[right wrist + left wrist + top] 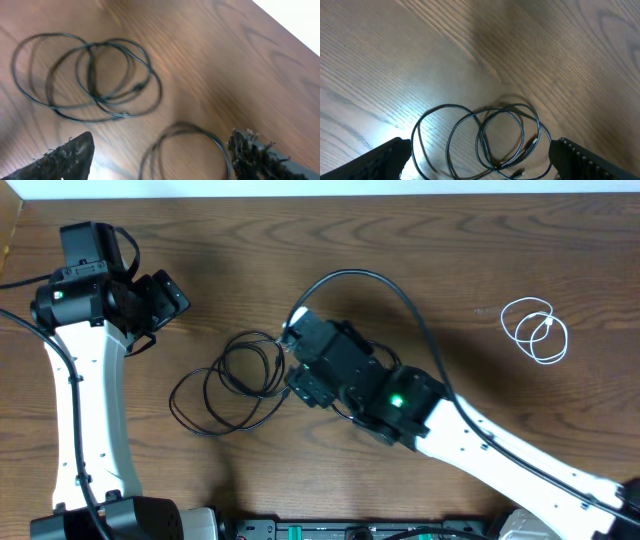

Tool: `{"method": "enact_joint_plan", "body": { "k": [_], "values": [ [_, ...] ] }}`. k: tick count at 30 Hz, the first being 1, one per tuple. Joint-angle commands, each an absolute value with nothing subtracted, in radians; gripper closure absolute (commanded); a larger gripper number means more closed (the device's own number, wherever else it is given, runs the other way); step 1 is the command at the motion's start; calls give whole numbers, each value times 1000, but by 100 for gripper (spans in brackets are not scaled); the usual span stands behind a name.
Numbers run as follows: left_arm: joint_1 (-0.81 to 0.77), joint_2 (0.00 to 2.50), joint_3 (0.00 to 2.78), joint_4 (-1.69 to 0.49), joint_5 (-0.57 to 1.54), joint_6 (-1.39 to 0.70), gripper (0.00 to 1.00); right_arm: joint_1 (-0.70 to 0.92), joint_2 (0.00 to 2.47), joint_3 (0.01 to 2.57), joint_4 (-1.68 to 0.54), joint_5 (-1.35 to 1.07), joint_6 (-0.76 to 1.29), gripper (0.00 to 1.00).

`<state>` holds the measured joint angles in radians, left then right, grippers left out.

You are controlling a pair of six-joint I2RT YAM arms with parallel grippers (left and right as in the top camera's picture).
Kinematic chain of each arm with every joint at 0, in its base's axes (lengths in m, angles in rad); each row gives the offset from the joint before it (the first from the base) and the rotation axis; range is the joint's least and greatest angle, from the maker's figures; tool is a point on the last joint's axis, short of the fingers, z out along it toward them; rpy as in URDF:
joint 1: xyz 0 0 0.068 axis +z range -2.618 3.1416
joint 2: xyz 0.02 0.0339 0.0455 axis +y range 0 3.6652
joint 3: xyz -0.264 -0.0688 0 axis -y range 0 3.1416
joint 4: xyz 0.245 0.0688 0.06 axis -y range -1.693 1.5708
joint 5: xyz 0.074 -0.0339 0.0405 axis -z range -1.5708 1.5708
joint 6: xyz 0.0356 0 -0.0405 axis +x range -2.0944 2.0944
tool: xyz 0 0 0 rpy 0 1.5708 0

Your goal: Untangle cables

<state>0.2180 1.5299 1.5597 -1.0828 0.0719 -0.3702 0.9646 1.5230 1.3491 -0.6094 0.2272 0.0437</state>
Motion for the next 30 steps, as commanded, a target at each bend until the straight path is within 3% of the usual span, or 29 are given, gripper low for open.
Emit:
{"method": "enact_joint_plan", "body": {
  "k": [1,3,7,9,18,30],
  "values": [
    [220,1530,1552,-1088,59,-380,7,963,1585,1359,-545,80,-54,23],
    [220,1530,1552,-1088,59,-380,7,963,1651,1359,-469,13,-76,32],
    [220,1530,1552,-1088,59,-379,6,963,1745,1359,-389,-57,-76,33],
    [220,1530,1552,-1088,59,-380,7,963,1791,1359,-354,-78,-76,30],
    [220,1530,1552,-1088,59,-380,7,964,1996,1359,-222,-89,-76,2],
    [220,1530,1552,-1088,59,-380,7,964,2189,1359,-161,-150,-76,4]
  ]
}}
